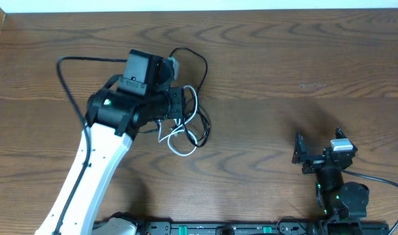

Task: Untangle cables

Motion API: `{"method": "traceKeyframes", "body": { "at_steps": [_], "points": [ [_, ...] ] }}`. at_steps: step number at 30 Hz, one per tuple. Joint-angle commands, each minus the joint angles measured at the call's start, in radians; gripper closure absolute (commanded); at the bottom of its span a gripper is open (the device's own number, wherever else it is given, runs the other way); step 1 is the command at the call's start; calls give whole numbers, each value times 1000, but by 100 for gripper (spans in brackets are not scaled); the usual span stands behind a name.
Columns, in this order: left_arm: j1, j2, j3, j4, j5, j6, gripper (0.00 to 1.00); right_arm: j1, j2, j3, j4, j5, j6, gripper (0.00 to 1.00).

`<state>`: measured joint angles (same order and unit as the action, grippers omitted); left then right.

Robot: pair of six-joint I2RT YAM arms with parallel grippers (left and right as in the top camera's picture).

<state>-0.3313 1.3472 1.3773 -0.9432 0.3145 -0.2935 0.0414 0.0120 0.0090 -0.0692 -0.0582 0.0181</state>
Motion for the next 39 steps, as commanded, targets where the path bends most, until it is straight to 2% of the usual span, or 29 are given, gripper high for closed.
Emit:
{"method": "traceKeyframes", "body": {
  "at_steps": [1, 8, 13, 16, 25, 29, 33, 39],
  "points": [
    [-1, -47, 16, 45, 23, -156, 92, 4, -6, -3, -2, 2, 10, 1],
    [-1, -76, 16, 171, 248, -202, 92, 4, -6, -3, -2, 2, 10, 1],
    [-1, -73, 15, 175, 242, -202, 92, 4, -6, -3, -2, 2, 10, 1],
    [-1, -74, 15, 175, 242, -202, 83, 4, -6, -3, -2, 2, 10, 1],
    [-1, -74, 15, 170, 241, -198, 83, 5, -6, -3, -2, 2, 10, 1],
    [-2, -69, 14, 109, 169, -192, 65, 4, -6, -3, -2, 2, 10, 1],
    [-2, -46, 0, 36, 90, -90, 49, 4, -6, -3, -2, 2, 10, 1],
    [-2, 43, -20, -71, 91, -73, 48, 4, -6, -3, -2, 2, 10, 1]
  ]
}}
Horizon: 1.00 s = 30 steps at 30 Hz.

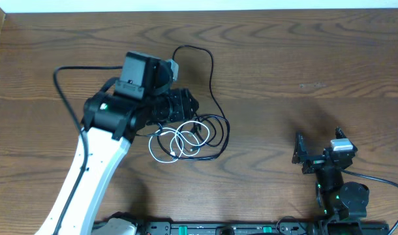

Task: Untangle cables

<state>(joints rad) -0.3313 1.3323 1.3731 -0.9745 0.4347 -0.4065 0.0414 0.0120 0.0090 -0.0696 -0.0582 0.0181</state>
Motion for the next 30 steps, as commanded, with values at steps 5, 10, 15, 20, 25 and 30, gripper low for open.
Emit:
{"method": "traceKeyframes", "body": {
  "at_steps": [5, 10, 15, 20, 25, 30],
  "points": [
    [-2, 169, -16, -115, -29, 40, 42, 4, -6, -3, -2, 2, 10, 1],
    [-2, 288, -16, -165, -31, 184, 26, 4, -6, -3, -2, 2, 10, 1],
    [-2, 383, -16, -172, -197, 291, 16, 4, -6, -3, -2, 2, 10, 1],
    [-2, 443, -16, -145, -235, 303, 15, 4, -6, -3, -2, 2, 10, 1],
    [-2, 479, -16, -131, -234, 337, 15, 4, -6, -3, -2, 2, 10, 1],
    [-2, 489, -17, -130, -121, 454, 15, 4, -6, -3, -2, 2, 10, 1]
  ]
}}
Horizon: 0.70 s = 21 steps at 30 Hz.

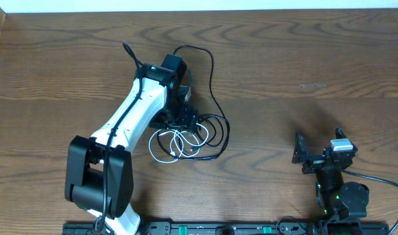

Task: Untangle cables

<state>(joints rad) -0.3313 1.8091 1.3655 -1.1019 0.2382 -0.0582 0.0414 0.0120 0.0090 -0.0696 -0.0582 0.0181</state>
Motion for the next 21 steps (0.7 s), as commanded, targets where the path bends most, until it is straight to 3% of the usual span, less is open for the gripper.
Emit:
{"method": "traceKeyframes", "body": {
  "at_steps": [1, 8, 11, 21],
  "points": [
    [-2, 13, -10, 5, 91, 110, 15, 4, -6, -3, -2, 2, 10, 1],
    [-2, 14, -38, 87, 90, 106, 16, 4, -6, -3, -2, 2, 10, 1],
    [-2, 14, -38, 87, 90, 106, 25, 4, -6, -3, -2, 2, 10, 1],
    [-2, 14, -84, 118, 90, 89, 36, 4, -6, -3, -2, 2, 10, 1]
  ]
}}
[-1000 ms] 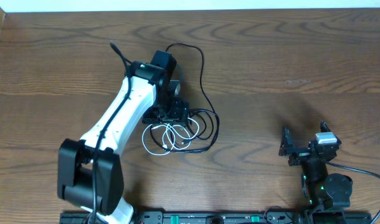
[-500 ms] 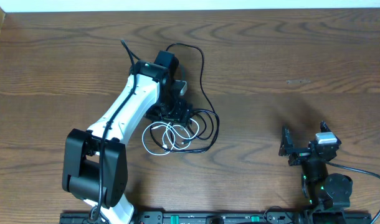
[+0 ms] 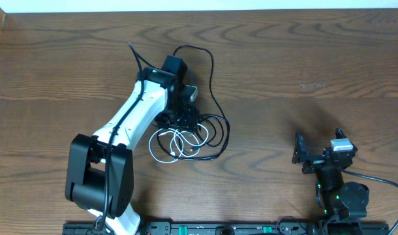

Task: Untangle cables

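Observation:
A white cable [image 3: 175,144] lies coiled in loops, meshed with a black cable [image 3: 220,127] whose long loop runs up to the back of the table and returns to the heap. My left gripper [image 3: 186,117] is down on the upper edge of the tangle, reaching from the front left. The wrist hides its fingers, so its state cannot be read. My right gripper [image 3: 316,149] rests folded at the front right, far from the cables, fingers apart and holding nothing.
The brown wooden table [image 3: 303,72] carries only the cable heap. A white wall strip [image 3: 205,4] borders the far edge. The left arm's own black lead [image 3: 137,60] arcs behind its wrist. A black rail [image 3: 218,228] runs along the front edge.
The left wrist has shifted slightly to the right over the top of the tangle. The cables lie as they did, and the right arm is unchanged.
The left gripper first held the bunched cables raised off the table. Then the cables lay spread in loops on the wood below the gripper. After that the arm stretched out low with its gripper at the tangle's upper edge, where it still is. The right arm stayed parked.

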Motion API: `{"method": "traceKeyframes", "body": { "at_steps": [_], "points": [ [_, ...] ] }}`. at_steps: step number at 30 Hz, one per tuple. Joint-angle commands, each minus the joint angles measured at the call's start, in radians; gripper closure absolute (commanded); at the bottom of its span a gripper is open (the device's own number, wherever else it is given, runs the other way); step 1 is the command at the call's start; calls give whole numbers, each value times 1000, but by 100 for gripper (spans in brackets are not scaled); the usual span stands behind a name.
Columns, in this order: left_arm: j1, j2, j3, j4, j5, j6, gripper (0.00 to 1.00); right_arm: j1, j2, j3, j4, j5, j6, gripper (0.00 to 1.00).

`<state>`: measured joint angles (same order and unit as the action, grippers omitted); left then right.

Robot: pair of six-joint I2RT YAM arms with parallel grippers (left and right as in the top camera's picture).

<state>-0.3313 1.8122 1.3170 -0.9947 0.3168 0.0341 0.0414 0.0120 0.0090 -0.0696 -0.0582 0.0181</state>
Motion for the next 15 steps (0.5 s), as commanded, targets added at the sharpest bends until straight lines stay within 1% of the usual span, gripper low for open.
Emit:
{"method": "traceKeyframes", "body": {
  "at_steps": [1, 3, 4, 6, 15],
  "points": [
    [-2, 11, -45, 23, 12, -6, 37, 4, -6, -3, -2, 2, 10, 1],
    [-2, 11, -59, 34, 11, -5, 44, 4, -6, -3, -2, 2, 10, 1],
    [-2, 11, -59, 34, 12, -5, 49, 4, -6, -3, -2, 2, 10, 1],
    [-2, 11, -59, 36, 12, -5, 54, 4, -6, -3, -2, 2, 10, 1],
    [-1, 11, -58, 58, 11, -5, 54, 4, -6, -3, -2, 2, 10, 1]
  ]
}}
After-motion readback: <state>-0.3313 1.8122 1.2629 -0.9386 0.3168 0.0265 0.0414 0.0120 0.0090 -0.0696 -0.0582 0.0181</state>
